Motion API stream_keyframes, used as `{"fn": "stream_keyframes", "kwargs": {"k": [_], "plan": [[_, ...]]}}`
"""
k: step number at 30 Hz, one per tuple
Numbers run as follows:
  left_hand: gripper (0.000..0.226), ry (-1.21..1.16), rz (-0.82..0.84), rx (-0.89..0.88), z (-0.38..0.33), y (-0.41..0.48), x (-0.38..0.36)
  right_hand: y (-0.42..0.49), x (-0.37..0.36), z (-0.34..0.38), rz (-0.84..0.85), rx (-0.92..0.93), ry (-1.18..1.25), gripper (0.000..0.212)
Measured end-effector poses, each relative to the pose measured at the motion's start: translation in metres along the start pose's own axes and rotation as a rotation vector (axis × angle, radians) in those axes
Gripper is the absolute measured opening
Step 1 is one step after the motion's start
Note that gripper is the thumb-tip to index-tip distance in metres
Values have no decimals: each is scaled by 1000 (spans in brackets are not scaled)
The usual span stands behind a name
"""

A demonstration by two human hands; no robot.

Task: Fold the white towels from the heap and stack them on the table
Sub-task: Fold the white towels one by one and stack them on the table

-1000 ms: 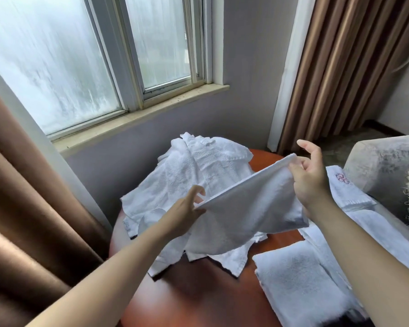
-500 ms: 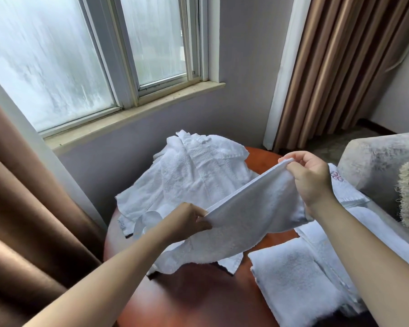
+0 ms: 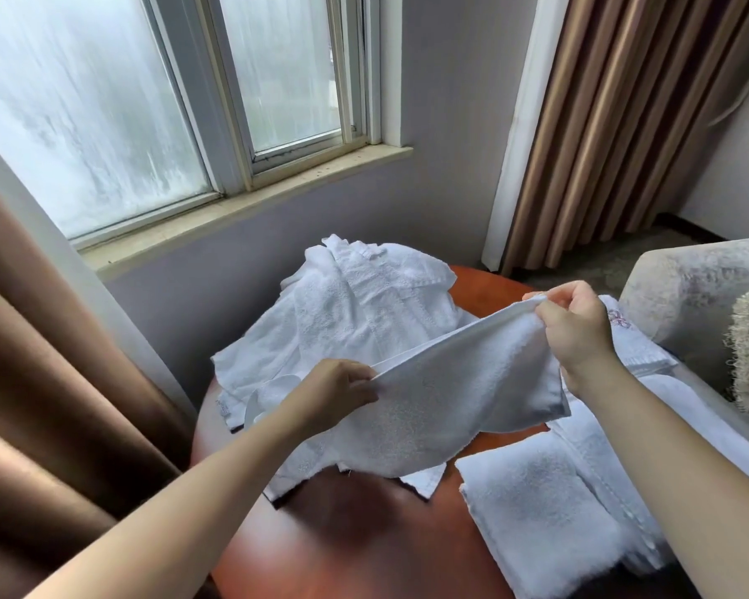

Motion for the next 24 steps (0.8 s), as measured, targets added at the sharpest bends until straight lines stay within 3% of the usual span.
{"fn": "stream_keyframes", "kwargs": {"k": [3, 6, 8, 10, 12, 13, 16, 20, 24], "plan": [[6, 5, -30, -113, -11, 7, 2, -6, -10, 2, 120, 254, -379, 27], [9, 16, 14, -220, -36, 11, -4, -50, -46, 13, 440, 608, -560, 56], [12, 6, 61, -273, -54, 11, -11, -92, -74, 3, 719, 692, -705, 63], [16, -2, 64, -285, -63, 12, -14, -118, -94, -12, 855, 657, -765, 49], [20, 1, 37, -271, -61, 13, -11, -123, -99, -13, 785, 641, -702, 18], [19, -4, 22, -280, -60, 12, -9, -120, -97, -10, 737, 621, -638, 13], [14, -2, -18, -282, -61, 9, -1, -113, -92, -3, 716, 565, -506, 36], [10, 73, -63, -193, -44, 9, 8, -91, -80, 12, 583, 591, -444, 17], [8, 271, 48, -123, 4, -8, 2, -66, -64, 24, 477, 554, -336, 16]]}}
Point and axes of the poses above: each hand's wrist, its own y-axis towards the middle knuckle, its own x-axis out of the back of the hand, z = x × y, the point moved 8 cm from there along y, towards the middle knuckle, and after that the axes turned 15 degrees about -z, right-handed, at the moved point
